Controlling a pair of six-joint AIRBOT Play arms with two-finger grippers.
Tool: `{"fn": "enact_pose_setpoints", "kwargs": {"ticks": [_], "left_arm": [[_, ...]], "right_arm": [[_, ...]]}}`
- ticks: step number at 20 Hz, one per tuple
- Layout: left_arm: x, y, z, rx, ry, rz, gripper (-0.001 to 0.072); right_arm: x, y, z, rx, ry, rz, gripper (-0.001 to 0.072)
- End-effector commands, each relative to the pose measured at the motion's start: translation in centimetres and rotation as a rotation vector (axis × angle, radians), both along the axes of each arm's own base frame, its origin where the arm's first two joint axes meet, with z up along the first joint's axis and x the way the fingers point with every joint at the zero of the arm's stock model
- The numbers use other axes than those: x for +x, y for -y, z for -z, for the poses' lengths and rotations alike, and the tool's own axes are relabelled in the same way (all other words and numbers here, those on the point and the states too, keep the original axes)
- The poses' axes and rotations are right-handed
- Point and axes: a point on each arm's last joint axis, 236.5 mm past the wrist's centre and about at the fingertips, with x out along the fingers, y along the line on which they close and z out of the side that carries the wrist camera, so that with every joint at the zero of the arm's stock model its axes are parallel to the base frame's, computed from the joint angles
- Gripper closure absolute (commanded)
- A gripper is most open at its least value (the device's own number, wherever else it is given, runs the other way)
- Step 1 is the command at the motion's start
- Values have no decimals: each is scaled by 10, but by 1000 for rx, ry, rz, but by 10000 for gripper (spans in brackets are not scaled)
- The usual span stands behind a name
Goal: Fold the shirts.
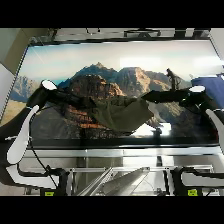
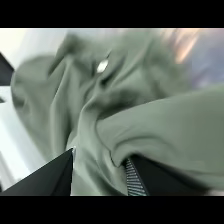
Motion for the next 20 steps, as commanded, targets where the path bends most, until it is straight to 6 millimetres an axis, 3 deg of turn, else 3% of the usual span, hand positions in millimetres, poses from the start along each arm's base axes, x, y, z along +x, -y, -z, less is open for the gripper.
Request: {"fn": "enact_pose_setpoints", "kwargs": {"ticks": [1,4,6,7,8,9,11,13,15,18,19,20], "left_arm": [[28,-41,-19,14,8,-39,-6],[53,-78,-21,75,75,-120,-5],[67,-87,-13,84,94,-168,-4],[67,-86,-5,82,77,-168,-3],[64,-81,5,77,46,-153,-3],[59,-72,15,61,7,-130,-3],[53,-49,29,9,-30,-76,-4],[51,-21,37,-66,-45,-38,-4],[51,-1,42,-118,-60,-32,14],[49,4,49,-114,-74,-23,24],[48,4,49,-116,-75,-21,196],[47,4,48,-119,-80,-17,375]], "right_arm": [[6,60,-18,-38,-25,79,348],[-40,95,2,-93,-160,107,349],[-72,91,20,-72,-231,125,344],[-89,83,33,-64,-270,130,290],[-103,75,46,-65,-305,133,166],[-116,67,61,-69,-341,135,94],[-135,52,88,-97,-386,120,94],[-140,37,105,-134,-396,105,94],[-128,22,112,-149,-359,118,95],[-104,5,116,-125,-311,154,98],[-98,1,115,-105,-305,159,123],[-92,-2,113,-84,-293,159,286]]}}
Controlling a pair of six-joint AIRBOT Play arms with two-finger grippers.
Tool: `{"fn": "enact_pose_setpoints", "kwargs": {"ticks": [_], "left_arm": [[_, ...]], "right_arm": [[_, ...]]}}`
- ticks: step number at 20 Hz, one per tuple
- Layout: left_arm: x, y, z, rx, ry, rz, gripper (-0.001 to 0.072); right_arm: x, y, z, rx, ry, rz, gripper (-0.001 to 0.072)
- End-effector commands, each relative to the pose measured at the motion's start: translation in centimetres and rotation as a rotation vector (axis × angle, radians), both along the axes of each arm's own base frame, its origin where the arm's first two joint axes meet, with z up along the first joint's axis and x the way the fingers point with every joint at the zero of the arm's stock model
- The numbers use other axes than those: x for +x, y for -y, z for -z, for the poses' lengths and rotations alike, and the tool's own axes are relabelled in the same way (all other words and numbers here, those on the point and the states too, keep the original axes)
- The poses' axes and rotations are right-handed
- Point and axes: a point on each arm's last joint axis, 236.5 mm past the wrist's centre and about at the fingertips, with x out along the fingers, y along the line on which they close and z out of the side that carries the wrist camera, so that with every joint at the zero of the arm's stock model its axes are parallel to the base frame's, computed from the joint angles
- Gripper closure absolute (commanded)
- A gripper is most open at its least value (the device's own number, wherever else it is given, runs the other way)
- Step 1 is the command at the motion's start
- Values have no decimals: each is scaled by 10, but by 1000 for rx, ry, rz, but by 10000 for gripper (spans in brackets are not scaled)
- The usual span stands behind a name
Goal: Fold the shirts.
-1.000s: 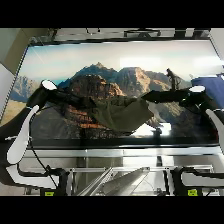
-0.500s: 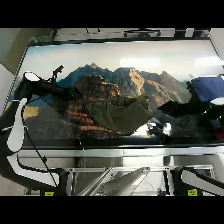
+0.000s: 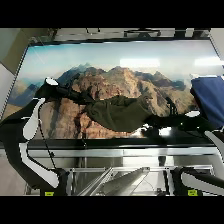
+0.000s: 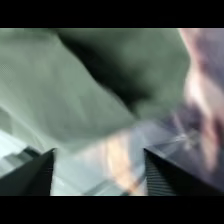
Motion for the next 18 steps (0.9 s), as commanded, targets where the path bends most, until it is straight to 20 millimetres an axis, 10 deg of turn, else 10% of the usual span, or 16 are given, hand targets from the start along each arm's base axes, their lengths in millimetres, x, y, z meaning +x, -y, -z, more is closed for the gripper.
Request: {"fn": "enact_pose_setpoints", "kwargs": {"ticks": [1,3,4,5,12,18], "left_arm": [[-4,8,1,-27,-14,17,514],[-8,10,-2,-40,-27,30,671],[-10,12,-5,-56,-33,36,691],[-11,12,-7,-62,-37,40,690],[-7,4,-44,-88,42,32,691],[-5,-16,-153,-131,284,-23,691]], "right_arm": [[26,-13,0,36,56,47,373],[37,-15,-8,67,73,74,411],[40,-15,-11,68,89,70,657],[42,-16,-13,72,94,67,678],[35,-22,-52,80,200,-23,697],[38,6,-157,139,414,16,696]]}}
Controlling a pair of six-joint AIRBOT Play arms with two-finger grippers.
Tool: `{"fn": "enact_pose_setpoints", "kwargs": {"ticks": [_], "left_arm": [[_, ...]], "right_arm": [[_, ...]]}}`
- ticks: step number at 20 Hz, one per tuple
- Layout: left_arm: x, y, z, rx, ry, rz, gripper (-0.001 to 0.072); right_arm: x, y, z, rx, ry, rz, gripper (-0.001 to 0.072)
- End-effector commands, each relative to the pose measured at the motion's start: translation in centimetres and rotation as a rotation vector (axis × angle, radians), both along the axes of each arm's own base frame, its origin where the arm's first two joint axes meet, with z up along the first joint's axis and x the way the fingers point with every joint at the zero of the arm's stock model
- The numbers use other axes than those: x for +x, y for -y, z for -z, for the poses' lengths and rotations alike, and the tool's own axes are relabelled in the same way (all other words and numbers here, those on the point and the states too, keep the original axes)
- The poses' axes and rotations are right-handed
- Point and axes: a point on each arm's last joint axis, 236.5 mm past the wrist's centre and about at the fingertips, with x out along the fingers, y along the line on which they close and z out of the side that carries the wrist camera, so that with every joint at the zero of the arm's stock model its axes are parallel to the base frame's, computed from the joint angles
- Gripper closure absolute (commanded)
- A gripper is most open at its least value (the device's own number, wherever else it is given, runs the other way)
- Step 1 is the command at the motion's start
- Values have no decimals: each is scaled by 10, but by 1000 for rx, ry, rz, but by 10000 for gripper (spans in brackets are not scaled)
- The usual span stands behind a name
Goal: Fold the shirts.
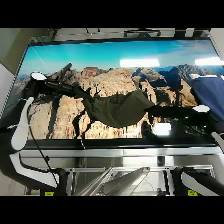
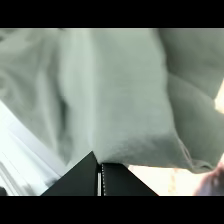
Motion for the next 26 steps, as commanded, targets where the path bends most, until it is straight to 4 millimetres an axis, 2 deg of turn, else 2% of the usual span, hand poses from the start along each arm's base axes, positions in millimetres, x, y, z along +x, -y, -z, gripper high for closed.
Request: {"fn": "enact_pose_setpoints", "kwargs": {"ticks": [1,2,4,6,8,9,10,11,12,13,15,17,19,21,23,26], "left_arm": [[-6,-7,-80,-71,161,-36,691],[-13,-8,-110,-107,213,-43,691],[-33,-11,-177,-166,361,-71,691],[-60,-17,-247,-195,549,-125,691],[-91,-26,-310,-161,773,-222,690],[-109,-32,-339,-136,888,-276,690],[-123,-40,-358,-82,984,-334,690],[-133,-48,-365,-16,1040,-375,690],[-140,-50,-364,27,1055,-385,690],[-142,-51,-359,46,1041,-380,689],[-130,-45,-335,52,957,-322,689],[-110,-31,-299,50,835,-230,690],[-80,-17,-246,82,679,-157,690],[-54,-5,-177,171,514,-81,690],[-36,2,-110,239,368,-10,690],[-15,6,-32,259,187,25,689]], "right_arm": [[-3,20,-75,47,129,21,696],[-6,24,-105,58,182,8,696],[-11,31,-178,42,340,-7,696],[-21,33,-257,6,519,4,696],[-37,31,-325,-42,680,10,696],[-45,27,-350,-66,748,3,696],[-51,25,-368,-77,789,5,696],[-51,27,-377,-94,812,19,695],[-47,30,-377,-105,815,33,696],[-39,33,-370,-110,788,35,696],[-19,34,-344,-95,701,-4,695],[5,25,-302,-96,584,-75,695],[30,9,-247,-122,450,-156,695],[50,-10,-177,-157,274,-234,695],[63,-27,-116,-163,136,-303,695],[87,-32,-30,-149,-42,-303,695]]}}
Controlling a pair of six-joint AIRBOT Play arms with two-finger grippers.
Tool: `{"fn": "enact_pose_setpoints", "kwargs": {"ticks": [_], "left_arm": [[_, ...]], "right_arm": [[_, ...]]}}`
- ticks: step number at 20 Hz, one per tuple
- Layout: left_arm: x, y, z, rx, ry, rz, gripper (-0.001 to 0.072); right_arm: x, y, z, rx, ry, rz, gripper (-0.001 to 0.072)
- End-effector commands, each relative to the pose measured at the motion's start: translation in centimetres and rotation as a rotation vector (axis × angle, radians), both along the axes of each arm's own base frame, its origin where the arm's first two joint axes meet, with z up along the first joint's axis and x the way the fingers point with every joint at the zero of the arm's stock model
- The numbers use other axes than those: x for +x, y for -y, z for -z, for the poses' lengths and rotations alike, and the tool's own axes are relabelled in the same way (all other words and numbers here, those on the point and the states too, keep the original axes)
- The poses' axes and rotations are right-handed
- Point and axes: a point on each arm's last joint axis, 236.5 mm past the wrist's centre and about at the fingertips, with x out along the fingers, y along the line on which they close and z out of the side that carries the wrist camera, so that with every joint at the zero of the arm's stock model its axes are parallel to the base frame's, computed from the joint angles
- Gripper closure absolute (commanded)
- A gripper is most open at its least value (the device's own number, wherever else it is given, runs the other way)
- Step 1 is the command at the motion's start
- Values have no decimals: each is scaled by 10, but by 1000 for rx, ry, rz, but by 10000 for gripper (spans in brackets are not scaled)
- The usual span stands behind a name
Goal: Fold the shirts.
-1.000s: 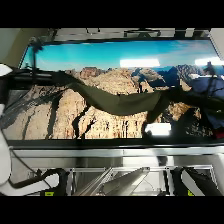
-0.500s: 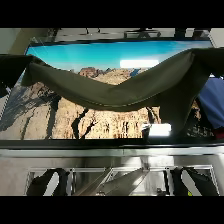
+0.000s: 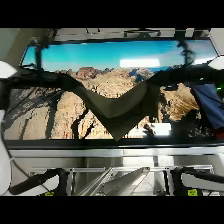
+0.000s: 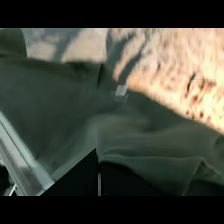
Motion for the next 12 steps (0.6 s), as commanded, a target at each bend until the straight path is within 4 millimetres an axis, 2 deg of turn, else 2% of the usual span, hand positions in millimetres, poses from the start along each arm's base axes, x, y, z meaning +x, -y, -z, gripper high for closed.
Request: {"fn": "enact_pose_setpoints", "kwargs": {"ticks": [1,2,4,5,6,7,8,10,12], "left_arm": [[20,3,100,73,-212,23,689],[30,0,119,79,-220,12,690],[52,-13,145,82,-223,-43,691],[59,-21,155,82,-237,-67,684],[63,-28,161,80,-253,-78,453],[64,-37,165,76,-272,-83,138],[65,-45,166,71,-291,-92,0],[69,-64,167,61,-311,-122,4],[66,-73,180,55,-346,-145,4]], "right_arm": [[25,-7,108,-50,-204,13,694],[36,-1,127,-56,-218,53,676],[58,16,145,-65,-209,125,341],[63,25,143,-63,-204,144,302],[66,36,136,-58,-195,160,302],[66,49,127,-50,-191,172,302],[62,64,118,-44,-193,179,302],[46,91,114,-47,-230,184,305],[26,105,129,-30,-301,212,307]]}}
